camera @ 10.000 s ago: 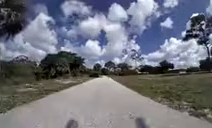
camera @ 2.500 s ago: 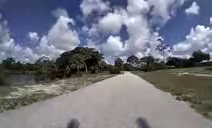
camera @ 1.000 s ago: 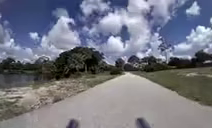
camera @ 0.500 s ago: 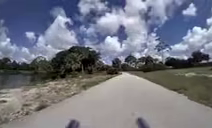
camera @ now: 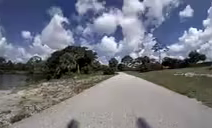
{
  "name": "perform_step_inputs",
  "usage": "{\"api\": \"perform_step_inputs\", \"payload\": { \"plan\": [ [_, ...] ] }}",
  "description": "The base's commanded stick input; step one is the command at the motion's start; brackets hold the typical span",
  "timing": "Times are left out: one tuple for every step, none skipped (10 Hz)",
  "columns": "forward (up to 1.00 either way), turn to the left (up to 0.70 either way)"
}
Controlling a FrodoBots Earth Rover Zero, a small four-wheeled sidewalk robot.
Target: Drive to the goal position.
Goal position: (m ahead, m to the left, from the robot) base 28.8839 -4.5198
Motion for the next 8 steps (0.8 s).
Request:
{"api": "perform_step_inputs", "payload": {
  "plan": [
    [0.85, 0.0],
    [0.85, 0.0],
    [0.85, 0.0],
    [0.85, 0.0],
    [0.85, 0.0],
    [0.85, 0.0],
    [0.85, 0.0],
    [0.85, 0.0]
  ]
}}
